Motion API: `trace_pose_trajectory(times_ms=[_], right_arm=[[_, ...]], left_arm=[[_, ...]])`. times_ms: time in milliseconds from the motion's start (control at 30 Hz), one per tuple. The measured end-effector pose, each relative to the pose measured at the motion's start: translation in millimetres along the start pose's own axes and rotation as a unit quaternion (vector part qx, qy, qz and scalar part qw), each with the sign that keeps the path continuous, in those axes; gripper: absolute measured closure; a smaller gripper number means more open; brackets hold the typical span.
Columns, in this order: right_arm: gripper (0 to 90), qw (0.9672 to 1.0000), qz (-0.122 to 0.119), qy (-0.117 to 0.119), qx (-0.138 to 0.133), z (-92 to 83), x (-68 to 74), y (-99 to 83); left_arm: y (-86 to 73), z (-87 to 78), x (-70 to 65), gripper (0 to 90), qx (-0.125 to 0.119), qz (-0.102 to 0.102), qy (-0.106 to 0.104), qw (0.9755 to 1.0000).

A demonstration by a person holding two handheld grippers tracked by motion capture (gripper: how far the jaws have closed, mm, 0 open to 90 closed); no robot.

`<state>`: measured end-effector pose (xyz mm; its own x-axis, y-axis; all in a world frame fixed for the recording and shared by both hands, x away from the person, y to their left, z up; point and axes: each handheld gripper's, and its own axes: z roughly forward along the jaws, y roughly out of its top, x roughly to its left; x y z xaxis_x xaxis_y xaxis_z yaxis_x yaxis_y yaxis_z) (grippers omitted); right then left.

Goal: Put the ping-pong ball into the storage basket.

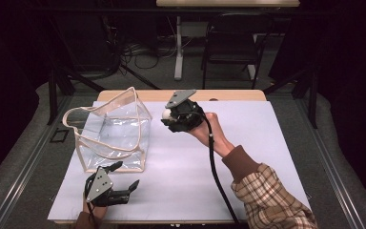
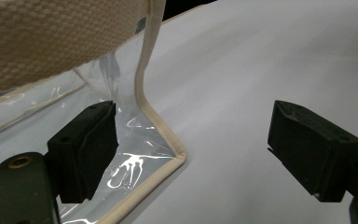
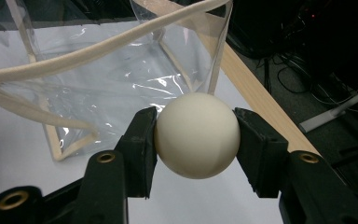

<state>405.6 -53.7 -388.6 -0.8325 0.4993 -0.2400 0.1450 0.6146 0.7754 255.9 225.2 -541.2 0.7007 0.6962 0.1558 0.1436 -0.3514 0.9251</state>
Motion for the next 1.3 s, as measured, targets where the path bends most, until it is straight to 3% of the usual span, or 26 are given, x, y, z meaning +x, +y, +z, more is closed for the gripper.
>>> trace_pose_trajectory(times_ms=[1300], right_arm=[[51.1, 0.9998, -0.021, 0.000, -0.004, 4.9, 0.8, 28.5]], left_arm=[[0.0, 0.1, 0.0, 15.9, 0.001, 0.000, -0.001, 1.0000]])
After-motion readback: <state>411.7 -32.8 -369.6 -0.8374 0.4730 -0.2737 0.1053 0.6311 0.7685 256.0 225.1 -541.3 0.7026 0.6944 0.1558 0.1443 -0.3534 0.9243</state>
